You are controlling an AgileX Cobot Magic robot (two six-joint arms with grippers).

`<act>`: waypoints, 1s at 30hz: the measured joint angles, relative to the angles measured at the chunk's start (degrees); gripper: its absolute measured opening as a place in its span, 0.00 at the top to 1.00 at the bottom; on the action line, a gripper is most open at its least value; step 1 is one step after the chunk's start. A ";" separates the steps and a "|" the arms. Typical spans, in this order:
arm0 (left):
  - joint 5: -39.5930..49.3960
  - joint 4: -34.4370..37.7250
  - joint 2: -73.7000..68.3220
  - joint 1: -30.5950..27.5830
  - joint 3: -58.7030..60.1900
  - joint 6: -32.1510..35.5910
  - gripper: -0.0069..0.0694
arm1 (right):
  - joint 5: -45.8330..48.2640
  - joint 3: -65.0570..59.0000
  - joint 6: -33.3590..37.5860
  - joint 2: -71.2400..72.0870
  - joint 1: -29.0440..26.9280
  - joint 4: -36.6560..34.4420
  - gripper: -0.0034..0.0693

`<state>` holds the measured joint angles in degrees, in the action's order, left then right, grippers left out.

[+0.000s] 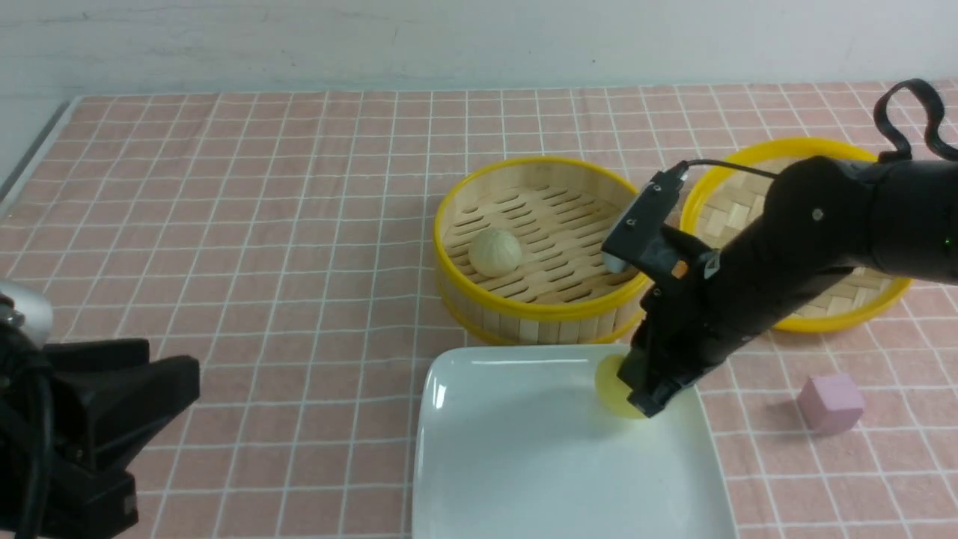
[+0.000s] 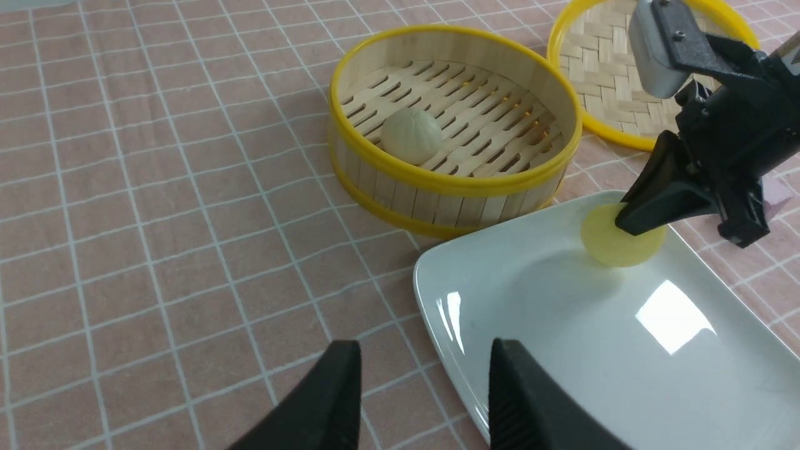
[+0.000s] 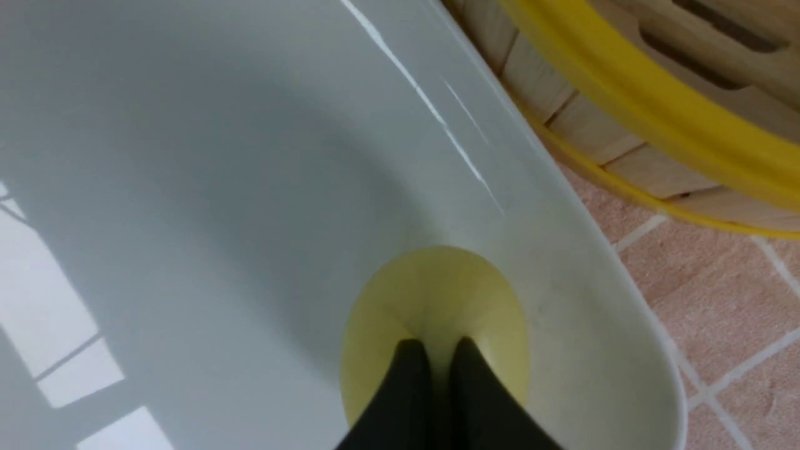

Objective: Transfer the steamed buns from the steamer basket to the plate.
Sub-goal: Use the right arm to put the steamed stuffed bun into the plate, then use the left arm to grab the steamed stuffed bun that is closest to it

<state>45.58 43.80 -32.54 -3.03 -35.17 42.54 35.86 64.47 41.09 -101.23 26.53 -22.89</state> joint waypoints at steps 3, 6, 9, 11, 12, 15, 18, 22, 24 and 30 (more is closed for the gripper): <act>0.68 0.00 0.00 0.00 0.00 0.00 0.50 | 0.14 -0.04 0.00 -0.29 0.00 0.00 0.89; 1.05 0.00 0.00 0.00 0.00 0.00 0.50 | 0.27 -0.04 0.00 0.19 0.00 -0.29 0.71; 1.30 0.00 0.00 0.00 0.00 0.00 0.50 | -0.06 -0.11 -0.37 1.21 0.00 -0.71 0.49; 1.49 0.00 0.00 0.00 0.00 0.00 0.50 | -0.38 -0.11 -1.16 2.56 0.00 -0.82 0.35; 1.50 0.00 0.00 0.00 0.00 0.00 0.50 | -0.60 -0.11 -1.74 3.51 0.00 -0.87 0.28; 1.62 0.00 0.00 0.00 0.00 0.00 0.50 | -1.92 -0.13 -2.13 7.75 0.00 -0.87 0.18; 1.62 0.00 0.00 0.00 0.00 0.00 0.50 | -4.97 -0.29 -2.24 14.38 0.00 -0.87 0.19; 1.62 0.00 0.00 0.00 0.00 0.00 0.50 | -10.06 -0.34 -3.33 22.65 0.00 -0.87 0.23; 1.57 0.00 -0.11 0.00 0.00 0.00 0.50 | -12.76 -0.40 -3.65 27.93 0.00 -0.64 0.26; 1.00 0.54 -3.15 0.00 0.00 0.68 0.50 | -14.82 -0.40 -3.68 40.74 0.00 -0.21 0.30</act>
<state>46.58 44.34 -35.69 -3.03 -35.17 43.22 21.04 64.07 37.41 -60.49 26.53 -23.10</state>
